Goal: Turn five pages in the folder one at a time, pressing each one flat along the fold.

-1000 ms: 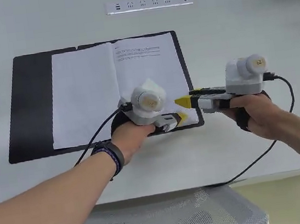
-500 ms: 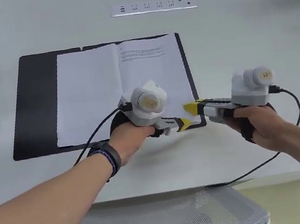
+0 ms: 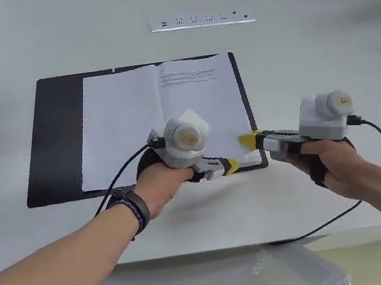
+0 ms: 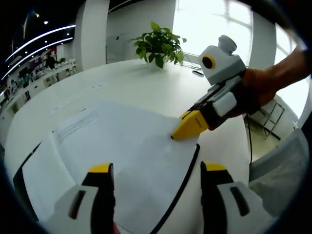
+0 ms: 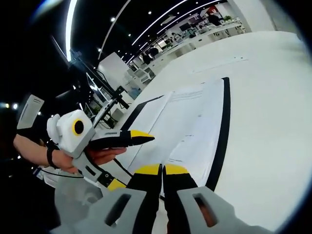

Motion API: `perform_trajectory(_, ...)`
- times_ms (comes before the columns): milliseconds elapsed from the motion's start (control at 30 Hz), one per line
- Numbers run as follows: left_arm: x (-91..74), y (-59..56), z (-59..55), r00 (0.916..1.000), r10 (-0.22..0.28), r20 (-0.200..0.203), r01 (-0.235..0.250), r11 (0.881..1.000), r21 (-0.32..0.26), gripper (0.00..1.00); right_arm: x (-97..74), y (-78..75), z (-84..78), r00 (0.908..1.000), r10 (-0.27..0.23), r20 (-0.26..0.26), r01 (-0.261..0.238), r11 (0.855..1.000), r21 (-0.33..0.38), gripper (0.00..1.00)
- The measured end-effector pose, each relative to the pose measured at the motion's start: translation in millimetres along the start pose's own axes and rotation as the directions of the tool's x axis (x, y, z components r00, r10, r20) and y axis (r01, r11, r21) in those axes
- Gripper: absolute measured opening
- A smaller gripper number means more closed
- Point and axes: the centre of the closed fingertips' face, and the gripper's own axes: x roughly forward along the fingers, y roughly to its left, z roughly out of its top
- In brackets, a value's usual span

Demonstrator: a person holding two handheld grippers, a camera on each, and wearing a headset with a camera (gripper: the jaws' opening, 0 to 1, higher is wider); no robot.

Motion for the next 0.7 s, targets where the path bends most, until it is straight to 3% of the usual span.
perform_trajectory(700,-57.0,39.4,-9.4,0.9948,0.092,0.042,-0.091,0.995,-0.034,0.74,4.3,32.7,28.2,0.9973,0.020,0.071,-0.019,1.000,-0.018,0.00)
